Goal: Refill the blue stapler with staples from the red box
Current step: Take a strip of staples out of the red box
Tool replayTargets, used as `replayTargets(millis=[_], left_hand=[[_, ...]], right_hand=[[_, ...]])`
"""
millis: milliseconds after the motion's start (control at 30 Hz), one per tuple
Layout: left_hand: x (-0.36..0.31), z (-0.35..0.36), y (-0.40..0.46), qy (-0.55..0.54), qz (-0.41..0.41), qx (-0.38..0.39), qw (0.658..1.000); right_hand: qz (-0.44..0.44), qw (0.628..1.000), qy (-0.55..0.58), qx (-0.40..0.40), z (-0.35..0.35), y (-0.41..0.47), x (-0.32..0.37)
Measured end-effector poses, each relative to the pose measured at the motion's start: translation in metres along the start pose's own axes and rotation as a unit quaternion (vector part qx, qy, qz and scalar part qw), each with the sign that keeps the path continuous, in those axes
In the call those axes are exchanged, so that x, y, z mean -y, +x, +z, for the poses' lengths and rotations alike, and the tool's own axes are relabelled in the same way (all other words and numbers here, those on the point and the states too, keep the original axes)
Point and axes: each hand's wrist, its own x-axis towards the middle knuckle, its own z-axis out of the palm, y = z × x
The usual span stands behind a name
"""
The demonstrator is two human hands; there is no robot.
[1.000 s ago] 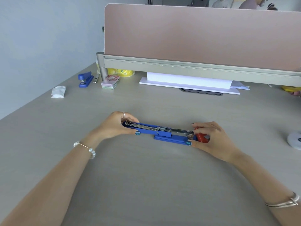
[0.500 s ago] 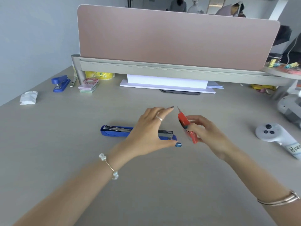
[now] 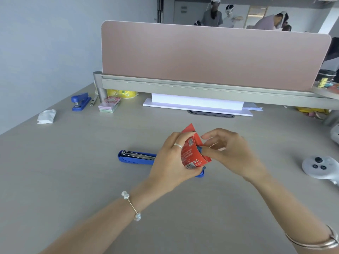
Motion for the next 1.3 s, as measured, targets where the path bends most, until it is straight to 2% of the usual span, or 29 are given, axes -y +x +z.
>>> replayTargets(millis=[167,300,400,667,867,1000,1100,1200,1300], left_hand=[[-0.001,0.006,-0.006,-0.028,0.002,-0.015,0.999],[0.001,0.005,-0.011,-0.043,0.005,-0.022,0.999],[0.001,0.006,-0.013,-0.054,0.01,-0.024,0.998],[0.005,0.005,-0.016,-0.041,0.026,-0.014,0.999],[0.007,0.006,-0.017,-0.041,0.027,-0.01,0.999],[0.006,0.006,-0.019,-0.038,0.035,-0.006,0.999],[0.006,0.005,-0.018,-0.041,0.03,-0.01,0.999],[0.007,0.004,-0.018,-0.052,0.024,-0.01,0.998],[0.008,0.006,-0.02,-0.053,0.026,-0.009,0.998]], right_hand=[[-0.07,0.997,-0.034,0.005,-0.006,-0.007,0.007],[-0.108,0.989,-0.041,0.089,-0.02,-0.006,0.009],[-0.136,0.977,-0.092,0.134,-0.022,-0.008,0.008],[-0.215,0.939,-0.258,0.076,-0.023,-0.008,0.007],[-0.217,0.926,-0.292,0.101,-0.02,-0.009,0.006],[-0.23,0.926,-0.281,0.104,-0.02,-0.009,0.006],[-0.225,0.943,-0.219,0.106,-0.022,-0.009,0.008],[-0.189,0.971,-0.11,0.096,-0.023,-0.007,0.01],[-0.141,0.984,0.083,0.069,-0.026,-0.007,0.016]])
